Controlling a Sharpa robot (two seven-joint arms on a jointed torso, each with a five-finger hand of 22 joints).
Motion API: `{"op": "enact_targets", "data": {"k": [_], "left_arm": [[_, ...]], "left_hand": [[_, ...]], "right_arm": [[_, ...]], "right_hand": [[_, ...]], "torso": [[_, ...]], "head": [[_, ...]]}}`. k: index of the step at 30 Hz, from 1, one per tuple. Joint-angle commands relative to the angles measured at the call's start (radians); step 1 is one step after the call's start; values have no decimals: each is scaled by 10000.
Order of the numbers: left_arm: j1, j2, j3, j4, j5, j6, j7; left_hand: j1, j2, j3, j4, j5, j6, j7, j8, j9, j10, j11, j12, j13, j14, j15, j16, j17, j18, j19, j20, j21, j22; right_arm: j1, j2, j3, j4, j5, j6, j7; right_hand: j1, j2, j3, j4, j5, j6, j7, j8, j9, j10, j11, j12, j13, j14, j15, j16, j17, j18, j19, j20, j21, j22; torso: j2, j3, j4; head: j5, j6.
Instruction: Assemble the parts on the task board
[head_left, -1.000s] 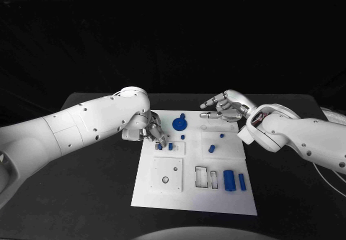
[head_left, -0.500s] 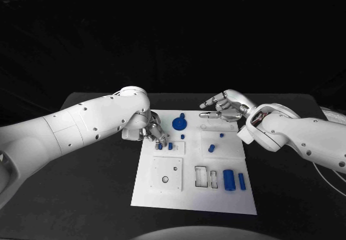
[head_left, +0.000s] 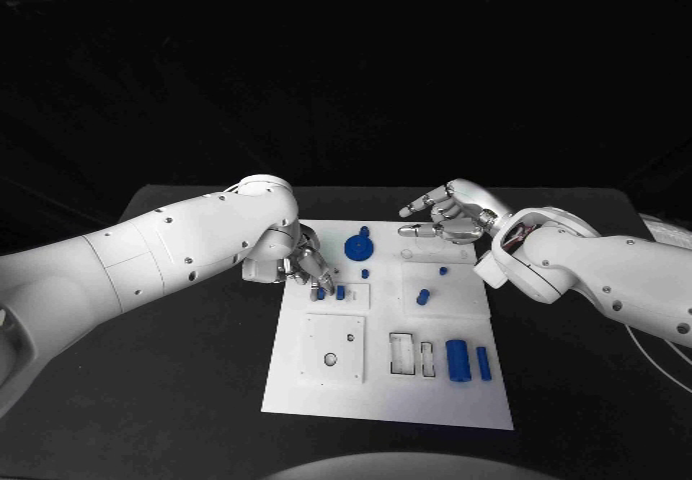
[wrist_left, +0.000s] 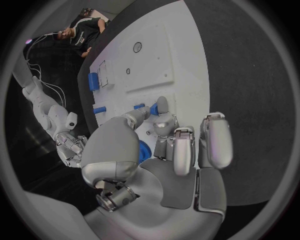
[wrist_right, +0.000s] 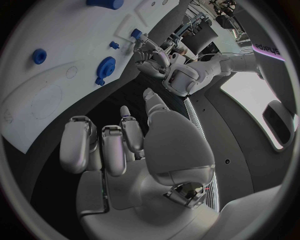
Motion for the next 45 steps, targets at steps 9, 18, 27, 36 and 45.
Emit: {"op": "enact_targets", "data": {"k": [9, 18, 27, 36, 45], "left_arm": [[-83, -63, -46, 56, -111, 50, -1446], [-83, -154, -38, 101, -156, -23, -1431], [-83, -295, 3, 221, -178, -95, -1403], [-82, -441, 40, 362, -181, -426, -1305], [-82, -560, 51, 456, -181, -1358, -900]], "left_hand": [[-200, 22, -147, 77, 21, 113, -31, -76, -22, 83, -8, 84, 70, 1052, -59, 30, 2631, -187, 606, -22, 118, 1498], [-308, -30, -263, 171, 18, 176, -47, -82, -23, 122, -21, 118, 111, 1052, -67, 30, 2631, -199, 623, -28, 175, 1536], [-488, -238, -598, 358, 7, 261, -65, -96, -25, 167, -35, 145, 148, 1052, -76, 30, 2631, -210, 639, -36, 224, 1577], [-701, -375, -1251, 698, -17, 358, -78, -109, -23, 226, -44, 188, 213, 1052, -81, 30, 2631, -225, 658, -43, 287, 1629], [-587, -247, -2705, 1220, -65, 405, -118, -113, 1, 274, -78, 215, 276, 1052, -120, 30, 2631, -233, 673, -82, 317, 1677]], "right_arm": [[-6, 16, 1, -5, -48, 135, 86], [-7, 29, 1, -21, -48, 143, 92], [-7, 34, 1, -33, -48, 148, 92], [-8, 40, 1, -49, -48, 151, 92], [-9, 59, 1, -69, -48, 173, 93]], "right_hand": [[66, 41, -49, -44, 55, -34, -43, 21, 15, -82, -1, -86, 631, 657, 41, -74, 971, 77, -49, 3, -57, -24], [66, 41, -49, -44, 55, -34, -43, 21, 15, -82, -1, -86, 631, 657, 41, -74, 971, 77, -49, 3, -57, -24], [66, 41, -49, -44, 55, -34, -43, 21, 15, -82, -1, -86, 631, 657, 41, -74, 971, 77, -49, 3, -57, -24], [66, 41, -49, -44, 55, -34, -43, 21, 15, -82, -1, -86, 631, 657, 41, -74, 971, 77, -49, 3, -57, -24], [66, 41, -49, -44, 55, -34, -43, 21, 15, -82, -1, -86, 631, 657, 41, -74, 971, 77, -49, 3, -57, -24]], "torso": [[3, 4, -1], [1, 7, -2], [-1, 7, -4], [-3, 11, 4], [1, 4, 2]], "head": [[-14, -17], [-27, -18], [-44, -18], [-47, -24], [-57, 4]]}}
